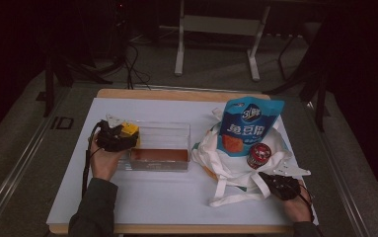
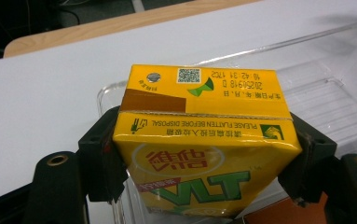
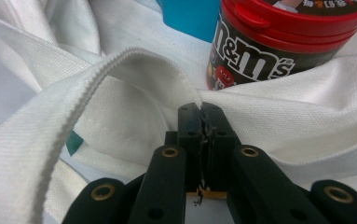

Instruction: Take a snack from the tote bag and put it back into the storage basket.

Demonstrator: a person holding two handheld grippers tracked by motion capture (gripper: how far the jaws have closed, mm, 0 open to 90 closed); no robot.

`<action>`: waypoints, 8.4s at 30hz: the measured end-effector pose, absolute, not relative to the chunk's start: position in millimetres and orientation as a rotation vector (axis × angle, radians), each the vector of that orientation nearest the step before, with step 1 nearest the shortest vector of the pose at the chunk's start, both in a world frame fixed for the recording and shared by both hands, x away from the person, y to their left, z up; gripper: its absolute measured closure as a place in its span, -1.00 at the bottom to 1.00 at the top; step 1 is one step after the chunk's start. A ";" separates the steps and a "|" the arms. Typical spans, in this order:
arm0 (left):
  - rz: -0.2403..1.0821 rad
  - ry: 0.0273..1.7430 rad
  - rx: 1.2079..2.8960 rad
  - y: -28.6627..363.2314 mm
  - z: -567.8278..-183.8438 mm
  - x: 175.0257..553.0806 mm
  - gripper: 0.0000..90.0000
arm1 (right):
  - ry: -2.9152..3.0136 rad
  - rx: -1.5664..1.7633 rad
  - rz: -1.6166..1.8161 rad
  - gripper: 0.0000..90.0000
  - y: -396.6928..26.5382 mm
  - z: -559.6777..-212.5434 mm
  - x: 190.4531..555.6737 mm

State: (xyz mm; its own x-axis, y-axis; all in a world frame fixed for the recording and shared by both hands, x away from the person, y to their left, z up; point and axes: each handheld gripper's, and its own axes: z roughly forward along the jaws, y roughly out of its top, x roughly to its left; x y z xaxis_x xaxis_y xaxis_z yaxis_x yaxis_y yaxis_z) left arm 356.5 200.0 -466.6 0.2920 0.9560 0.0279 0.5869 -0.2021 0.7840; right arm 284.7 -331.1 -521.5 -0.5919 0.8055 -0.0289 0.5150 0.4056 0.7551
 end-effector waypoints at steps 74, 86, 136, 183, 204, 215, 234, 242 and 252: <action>0.754 1.157 1.900 176.5 -433.6 316.9 -0.50 | 2.272 1.134 1.020 0.93 -330.7 -521.8 284.0; 0.723 1.099 1.928 162.5 -435.8 318.6 -0.49 | 2.271 1.133 1.020 0.93 -330.6 -521.9 283.9; 0.395 0.810 1.950 130.3 -460.2 294.1 -0.58 | 2.193 1.261 1.017 -0.01 -337.5 -521.3 288.3; 0.321 0.670 2.065 100.6 -512.1 281.3 -0.12 | 2.218 1.252 1.125 0.16 -361.8 -483.2 275.7; 0.288 0.589 2.122 90.5 -534.9 281.7 -0.14 | 2.203 1.184 1.141 0.45 -364.7 -449.3 290.5; 0.291 0.570 2.141 88.0 -538.6 278.6 -0.15 | 2.199 1.203 1.175 0.39 -366.0 -449.5 309.7; 0.272 0.577 2.130 89.1 -538.8 279.2 -0.15 | 2.185 1.179 1.203 0.25 -360.9 -428.4 351.4; 0.274 0.559 2.144 87.8 -539.0 278.5 -0.15 | 2.192 1.172 1.228 0.12 -353.4 -420.8 368.7; 0.274 0.552 2.153 87.2 -539.1 278.5 -0.16 | 2.215 1.148 1.252 0.05 -340.9 -412.7 386.2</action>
